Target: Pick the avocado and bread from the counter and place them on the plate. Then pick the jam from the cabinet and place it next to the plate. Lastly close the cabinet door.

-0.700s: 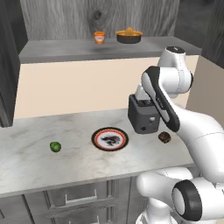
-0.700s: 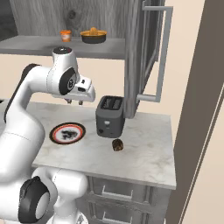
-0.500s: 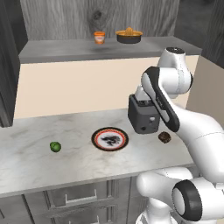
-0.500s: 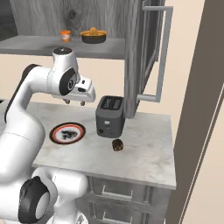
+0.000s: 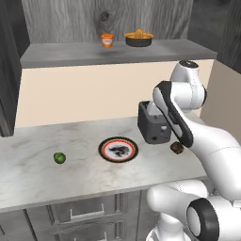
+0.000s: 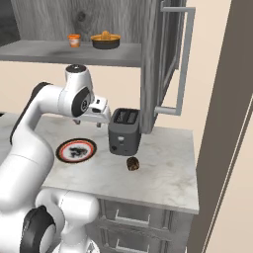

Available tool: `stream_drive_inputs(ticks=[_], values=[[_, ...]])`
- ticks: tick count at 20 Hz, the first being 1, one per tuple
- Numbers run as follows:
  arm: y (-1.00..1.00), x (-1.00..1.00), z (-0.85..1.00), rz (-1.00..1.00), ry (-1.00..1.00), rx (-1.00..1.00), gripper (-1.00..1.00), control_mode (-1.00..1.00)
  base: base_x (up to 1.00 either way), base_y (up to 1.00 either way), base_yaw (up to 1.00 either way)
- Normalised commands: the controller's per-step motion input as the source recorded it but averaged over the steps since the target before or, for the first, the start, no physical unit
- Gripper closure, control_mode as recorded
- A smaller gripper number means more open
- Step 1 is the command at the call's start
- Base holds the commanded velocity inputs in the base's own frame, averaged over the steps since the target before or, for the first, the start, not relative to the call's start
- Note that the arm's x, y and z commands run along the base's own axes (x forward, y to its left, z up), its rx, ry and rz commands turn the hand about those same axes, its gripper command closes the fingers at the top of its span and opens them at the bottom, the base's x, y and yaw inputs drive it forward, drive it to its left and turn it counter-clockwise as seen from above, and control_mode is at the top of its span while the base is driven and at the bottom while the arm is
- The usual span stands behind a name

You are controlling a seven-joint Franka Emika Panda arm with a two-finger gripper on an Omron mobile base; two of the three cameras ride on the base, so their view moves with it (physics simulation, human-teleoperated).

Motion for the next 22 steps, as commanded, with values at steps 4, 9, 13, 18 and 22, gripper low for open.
stream_drive_inputs(ticks=[4,9,13,18,22], values=[[-0.28,0.00,-0.30,0.04,0.00,0.00,-1.00,-1.00,0.00,0.00,0.00],[-0.11,0.04,-0.21,0.03,0.06,0.00,-1.00,-1.00,0.00,0.00,0.00],[-0.20,0.06,-0.19,0.05,0.10,0.00,-1.00,-1.00,0.00,0.00,0.00],[-0.46,0.00,-0.23,0.06,0.04,0.00,-1.00,-1.00,0.00,0.00,0.00],[-0.46,0.00,-0.31,0.04,0.01,0.00,-1.00,-1.00,0.00,0.00,0.00]])
